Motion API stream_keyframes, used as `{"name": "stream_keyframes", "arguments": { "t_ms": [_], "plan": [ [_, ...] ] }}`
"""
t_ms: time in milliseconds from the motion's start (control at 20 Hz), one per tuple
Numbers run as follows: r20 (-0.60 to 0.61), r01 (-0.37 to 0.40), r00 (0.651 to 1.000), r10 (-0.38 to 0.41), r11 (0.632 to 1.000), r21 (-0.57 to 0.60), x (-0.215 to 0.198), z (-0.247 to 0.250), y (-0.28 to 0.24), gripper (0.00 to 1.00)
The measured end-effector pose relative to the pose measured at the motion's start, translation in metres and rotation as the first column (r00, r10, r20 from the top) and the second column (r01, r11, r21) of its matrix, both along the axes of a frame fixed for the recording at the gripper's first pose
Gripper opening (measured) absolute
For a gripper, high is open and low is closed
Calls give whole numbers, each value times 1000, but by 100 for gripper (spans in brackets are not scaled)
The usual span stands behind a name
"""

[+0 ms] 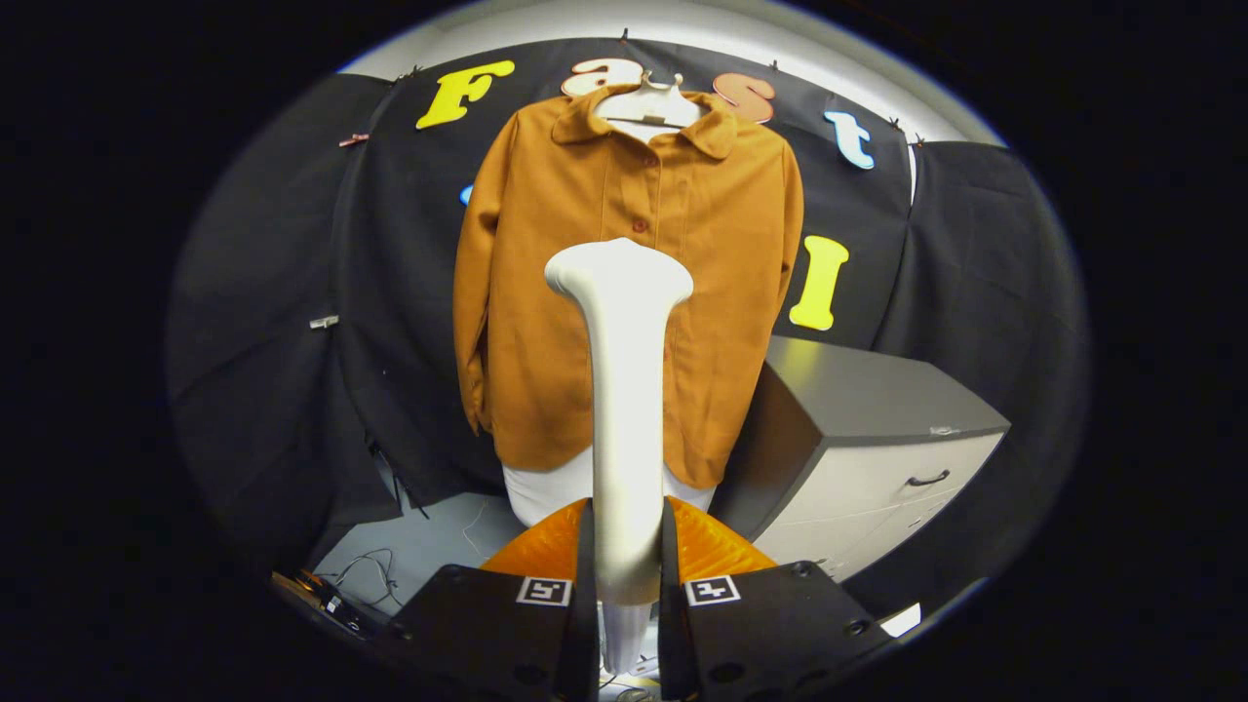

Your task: Iron the clothes twice with a garment steamer, once on the left side and once on the right side.

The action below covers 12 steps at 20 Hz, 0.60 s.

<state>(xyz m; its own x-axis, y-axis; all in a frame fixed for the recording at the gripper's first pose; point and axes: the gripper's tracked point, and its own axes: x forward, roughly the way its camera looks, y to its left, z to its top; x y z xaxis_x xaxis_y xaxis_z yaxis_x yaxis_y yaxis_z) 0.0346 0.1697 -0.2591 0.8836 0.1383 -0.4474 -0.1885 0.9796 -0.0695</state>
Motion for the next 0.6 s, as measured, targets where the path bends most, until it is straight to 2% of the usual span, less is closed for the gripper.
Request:
{"name": "stream_keyframes", "arguments": {
  "t_ms": [400,600],
  "plan": [
    [126,11,992,-16,999,40,-6,95,-29,27],
    [196,41,979,-49,998,44,-11,138,-44,27]
  ]
}}
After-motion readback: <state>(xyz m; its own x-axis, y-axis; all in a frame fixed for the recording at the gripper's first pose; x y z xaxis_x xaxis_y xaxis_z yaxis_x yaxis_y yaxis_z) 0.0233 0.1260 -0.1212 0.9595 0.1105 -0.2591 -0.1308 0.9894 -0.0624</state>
